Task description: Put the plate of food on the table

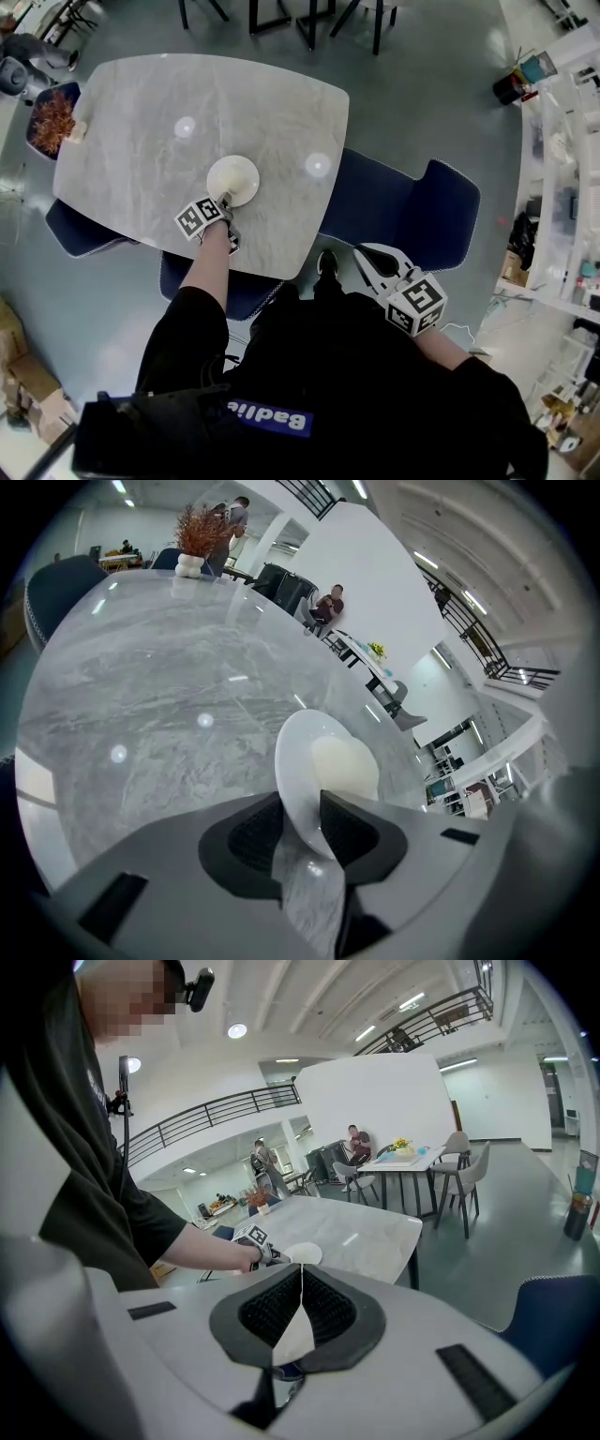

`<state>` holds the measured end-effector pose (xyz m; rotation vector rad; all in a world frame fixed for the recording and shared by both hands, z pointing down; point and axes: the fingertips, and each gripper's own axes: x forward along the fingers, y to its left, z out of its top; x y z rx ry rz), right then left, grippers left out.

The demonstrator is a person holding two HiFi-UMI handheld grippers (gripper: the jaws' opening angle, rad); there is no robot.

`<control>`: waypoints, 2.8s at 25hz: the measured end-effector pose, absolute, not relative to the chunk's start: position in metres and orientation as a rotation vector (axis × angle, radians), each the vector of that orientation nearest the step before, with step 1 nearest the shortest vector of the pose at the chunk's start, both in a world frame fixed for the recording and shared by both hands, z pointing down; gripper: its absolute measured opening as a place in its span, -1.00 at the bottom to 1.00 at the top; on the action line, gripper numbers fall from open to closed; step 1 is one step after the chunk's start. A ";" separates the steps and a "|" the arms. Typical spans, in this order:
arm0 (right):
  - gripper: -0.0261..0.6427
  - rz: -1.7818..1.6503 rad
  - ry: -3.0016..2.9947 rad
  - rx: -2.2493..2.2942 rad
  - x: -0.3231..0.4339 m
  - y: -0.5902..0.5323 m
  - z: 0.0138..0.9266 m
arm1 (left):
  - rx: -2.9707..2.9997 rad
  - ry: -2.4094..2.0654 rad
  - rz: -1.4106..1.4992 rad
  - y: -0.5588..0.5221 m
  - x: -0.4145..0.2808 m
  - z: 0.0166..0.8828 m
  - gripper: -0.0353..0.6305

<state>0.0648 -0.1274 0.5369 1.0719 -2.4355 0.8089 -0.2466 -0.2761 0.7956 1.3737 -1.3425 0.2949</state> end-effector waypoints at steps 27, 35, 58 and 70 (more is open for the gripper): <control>-0.89 0.736 -2.525 0.993 0.042 -0.130 0.525 | 1.480 -1.398 0.372 -0.240 -0.257 0.761 -0.46; -0.89 0.701 -2.589 0.932 0.023 -0.134 0.514 | 1.624 -1.360 0.456 -0.205 -0.241 0.729 -0.46; -0.89 0.667 -2.707 0.657 -0.035 -0.120 0.506 | 2.190 -1.224 0.353 -0.123 -0.158 0.547 -0.47; -0.89 0.622 -2.733 0.537 -0.058 -0.111 0.497 | 2.433 -1.056 0.253 -0.111 -0.124 0.476 -0.87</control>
